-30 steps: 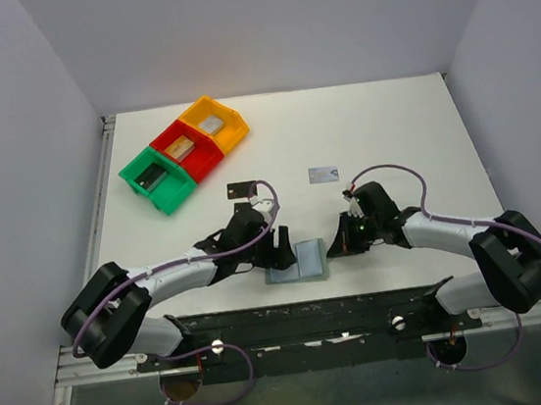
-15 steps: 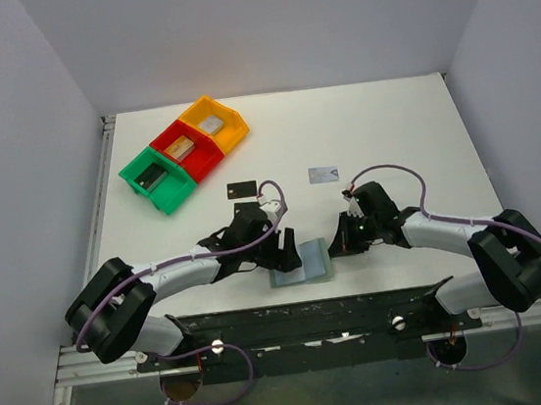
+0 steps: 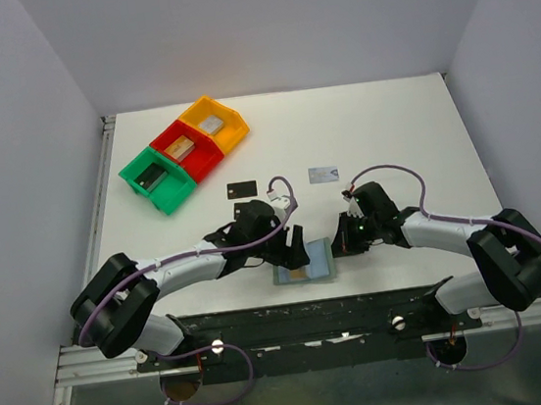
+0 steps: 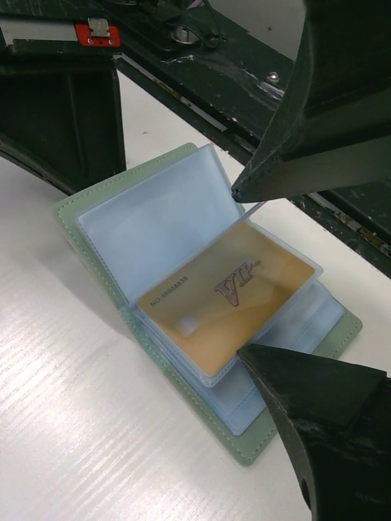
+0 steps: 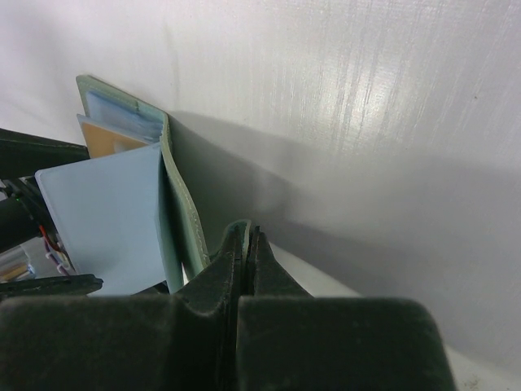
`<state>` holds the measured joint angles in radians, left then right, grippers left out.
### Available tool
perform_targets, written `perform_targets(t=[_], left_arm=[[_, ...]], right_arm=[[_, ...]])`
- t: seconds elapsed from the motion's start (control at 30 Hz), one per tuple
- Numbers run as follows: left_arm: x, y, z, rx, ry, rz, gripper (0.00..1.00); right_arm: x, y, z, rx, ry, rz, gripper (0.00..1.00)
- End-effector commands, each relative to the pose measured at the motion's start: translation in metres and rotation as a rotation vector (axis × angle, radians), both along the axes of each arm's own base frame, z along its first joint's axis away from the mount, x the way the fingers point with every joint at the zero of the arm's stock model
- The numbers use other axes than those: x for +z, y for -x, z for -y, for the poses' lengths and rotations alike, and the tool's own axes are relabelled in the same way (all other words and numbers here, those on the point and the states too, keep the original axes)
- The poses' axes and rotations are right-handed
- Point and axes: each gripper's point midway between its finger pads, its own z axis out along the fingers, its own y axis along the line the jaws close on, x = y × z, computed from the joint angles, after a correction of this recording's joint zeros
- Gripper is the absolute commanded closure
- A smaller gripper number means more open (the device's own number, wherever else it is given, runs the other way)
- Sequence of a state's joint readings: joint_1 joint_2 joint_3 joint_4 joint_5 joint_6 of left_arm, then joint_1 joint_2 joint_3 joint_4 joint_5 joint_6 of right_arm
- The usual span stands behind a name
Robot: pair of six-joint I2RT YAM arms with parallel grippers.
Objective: Take the credit cards out of the card holder
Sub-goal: Remove the credit card from the card holder.
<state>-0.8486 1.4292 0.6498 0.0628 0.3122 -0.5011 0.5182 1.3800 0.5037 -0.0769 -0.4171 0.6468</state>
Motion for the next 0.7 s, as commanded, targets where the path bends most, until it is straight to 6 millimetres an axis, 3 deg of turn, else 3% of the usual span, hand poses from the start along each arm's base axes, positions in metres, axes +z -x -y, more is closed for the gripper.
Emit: perform_targets(t=[0.0, 0.23, 0.67], left_arm=[[0.008, 0.0, 0.007, -0.027, 0.016, 0.016, 0.2], [0.007, -0.001, 0.004, -0.008, 0.009, 0.021, 0.21], [0.019, -0.006, 0.021, -0.055, 0.005, 0.048, 0.2]], right_arm=[[0.008, -0.002, -0.006, 0.021, -0.013, 0.018, 1.0], [0.007, -0.003, -0.002, 0.01, 0.003, 0.025, 0.99], [0.008, -0.001, -0.001, 0.007, 0.004, 0.024, 0.91]])
